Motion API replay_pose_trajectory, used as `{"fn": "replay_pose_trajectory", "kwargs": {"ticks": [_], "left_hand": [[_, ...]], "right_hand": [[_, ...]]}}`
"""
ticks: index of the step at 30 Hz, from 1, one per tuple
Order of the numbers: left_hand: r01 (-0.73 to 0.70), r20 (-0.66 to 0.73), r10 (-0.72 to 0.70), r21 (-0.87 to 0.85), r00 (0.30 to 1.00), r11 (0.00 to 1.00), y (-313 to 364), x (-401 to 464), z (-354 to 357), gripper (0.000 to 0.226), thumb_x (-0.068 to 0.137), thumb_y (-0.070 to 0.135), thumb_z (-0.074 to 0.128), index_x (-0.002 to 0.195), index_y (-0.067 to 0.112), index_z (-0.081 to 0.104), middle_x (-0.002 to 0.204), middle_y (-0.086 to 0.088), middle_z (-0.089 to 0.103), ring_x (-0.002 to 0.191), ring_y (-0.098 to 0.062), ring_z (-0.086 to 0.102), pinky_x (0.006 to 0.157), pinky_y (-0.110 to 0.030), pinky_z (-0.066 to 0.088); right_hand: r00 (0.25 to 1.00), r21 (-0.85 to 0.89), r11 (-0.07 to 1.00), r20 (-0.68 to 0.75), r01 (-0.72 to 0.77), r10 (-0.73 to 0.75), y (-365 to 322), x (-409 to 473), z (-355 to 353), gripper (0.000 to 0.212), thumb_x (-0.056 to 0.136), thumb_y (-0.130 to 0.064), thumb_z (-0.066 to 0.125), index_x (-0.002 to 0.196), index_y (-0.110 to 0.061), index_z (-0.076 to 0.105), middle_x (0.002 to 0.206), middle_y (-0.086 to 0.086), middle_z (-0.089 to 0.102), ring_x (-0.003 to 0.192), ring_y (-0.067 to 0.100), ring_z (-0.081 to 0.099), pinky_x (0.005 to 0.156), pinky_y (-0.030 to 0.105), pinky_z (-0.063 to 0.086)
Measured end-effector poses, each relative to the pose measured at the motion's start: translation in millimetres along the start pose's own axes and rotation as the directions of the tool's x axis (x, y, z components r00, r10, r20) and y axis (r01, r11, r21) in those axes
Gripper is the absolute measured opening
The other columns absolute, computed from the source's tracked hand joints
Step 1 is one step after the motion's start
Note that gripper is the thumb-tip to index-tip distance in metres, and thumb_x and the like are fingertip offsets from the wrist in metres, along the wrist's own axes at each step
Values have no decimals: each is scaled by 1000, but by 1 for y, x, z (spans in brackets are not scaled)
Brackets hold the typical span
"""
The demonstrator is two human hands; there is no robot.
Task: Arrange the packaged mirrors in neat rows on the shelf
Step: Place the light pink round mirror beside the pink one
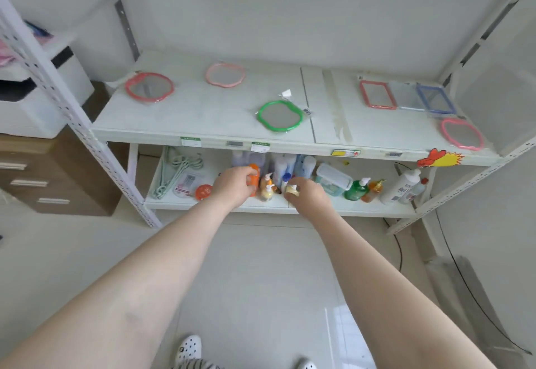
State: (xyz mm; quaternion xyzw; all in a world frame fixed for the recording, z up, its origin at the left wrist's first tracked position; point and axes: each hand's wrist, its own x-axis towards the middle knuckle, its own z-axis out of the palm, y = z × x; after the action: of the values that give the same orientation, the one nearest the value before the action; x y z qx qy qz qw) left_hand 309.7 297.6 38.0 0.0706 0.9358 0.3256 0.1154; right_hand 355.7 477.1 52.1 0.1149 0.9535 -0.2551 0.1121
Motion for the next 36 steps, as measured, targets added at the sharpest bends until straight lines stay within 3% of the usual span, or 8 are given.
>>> {"fn": "replay_pose_trajectory", "kwargs": {"ticks": [4,8,11,17,23,36], "left_hand": [[-17,-24,18,39,1000,999,-46,12,-53,40,85,16,61,124,23,60,118,-2,68,109,-23,62,89,-26,45],[-32,-13,32,13,999,999,-65,23,-85,41,86,15,61,127,22,58,121,-2,65,111,-21,59,84,-21,38],[-38,-3,38,34,999,999,-76,33,-93,43,87,17,60,129,24,55,125,-1,64,115,-21,58,89,-24,40],[-89,7,89,42,996,995,-73,70,-94,41,87,18,59,127,22,57,123,-3,65,114,-24,58,95,-29,44],[-93,-3,94,62,996,994,-63,131,-106,38,89,19,56,126,23,58,122,-4,64,114,-23,57,95,-31,42],[-72,-4,72,77,997,994,-55,223,-124,38,91,20,53,128,23,57,124,-3,62,118,-23,55,97,-29,41]], "right_hand": [[1000,15,1000,-23,-21,21,-59,9,28,31,90,-30,57,119,-21,61,117,8,64,108,28,59,80,30,44],[997,2,997,-28,-73,73,-93,18,40,32,89,-28,57,119,-18,60,118,7,63,107,28,59,83,34,49],[993,-15,994,-31,-113,112,-106,30,43,31,89,-29,55,119,-21,60,117,6,63,108,26,59,83,34,50],[992,-41,991,-22,-127,126,-120,65,37,27,89,-25,52,115,-21,60,116,8,61,106,28,59,79,34,47],[993,-40,994,-66,-100,97,-127,129,12,46,90,-23,56,135,-23,48,134,5,53,123,25,51,91,35,46],[994,-74,994,-76,-78,72,-130,227,-9,47,91,-27,58,135,-19,48,131,9,56,121,28,52,87,36,47]]}}
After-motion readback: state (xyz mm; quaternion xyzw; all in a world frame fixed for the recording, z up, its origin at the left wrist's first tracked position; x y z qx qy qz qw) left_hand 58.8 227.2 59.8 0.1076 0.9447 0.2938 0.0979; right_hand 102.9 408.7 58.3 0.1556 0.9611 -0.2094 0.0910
